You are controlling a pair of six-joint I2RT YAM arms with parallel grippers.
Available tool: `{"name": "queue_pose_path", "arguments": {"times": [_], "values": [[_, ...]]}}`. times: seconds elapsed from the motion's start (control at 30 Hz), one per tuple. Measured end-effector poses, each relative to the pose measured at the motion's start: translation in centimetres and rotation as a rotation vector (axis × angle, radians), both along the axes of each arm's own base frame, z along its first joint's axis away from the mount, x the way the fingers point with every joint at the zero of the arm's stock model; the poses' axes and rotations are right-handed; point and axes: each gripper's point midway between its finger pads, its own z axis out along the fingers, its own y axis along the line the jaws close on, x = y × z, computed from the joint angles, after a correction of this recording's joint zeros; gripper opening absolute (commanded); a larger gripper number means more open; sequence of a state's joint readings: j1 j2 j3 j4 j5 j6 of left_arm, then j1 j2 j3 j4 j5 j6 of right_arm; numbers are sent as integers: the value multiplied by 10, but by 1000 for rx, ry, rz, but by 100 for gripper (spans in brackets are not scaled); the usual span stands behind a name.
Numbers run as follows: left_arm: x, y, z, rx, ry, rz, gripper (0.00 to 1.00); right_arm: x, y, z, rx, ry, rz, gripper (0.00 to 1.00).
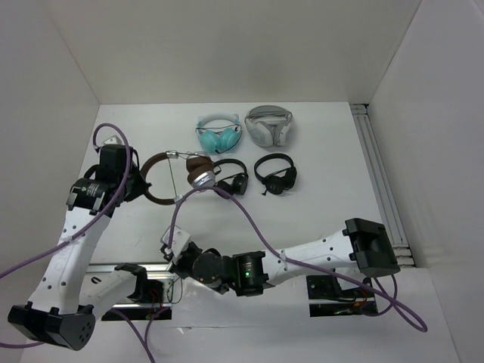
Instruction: Wrap the headphones
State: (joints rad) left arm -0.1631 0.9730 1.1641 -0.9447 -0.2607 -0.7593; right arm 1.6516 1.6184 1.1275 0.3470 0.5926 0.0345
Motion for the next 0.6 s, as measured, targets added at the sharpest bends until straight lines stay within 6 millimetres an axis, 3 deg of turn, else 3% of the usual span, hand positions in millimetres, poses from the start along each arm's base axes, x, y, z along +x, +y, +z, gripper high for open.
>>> {"name": "queue_pose_path", "arguments": {"times": [0.3,0.6], "values": [[-2,7,1,43,-47,-16,0,16,-11,9,-65,-86,-79,0],[-8,1,-19,85,3,-102,0,32,-17,54,-84,-160,-136,0]]}}
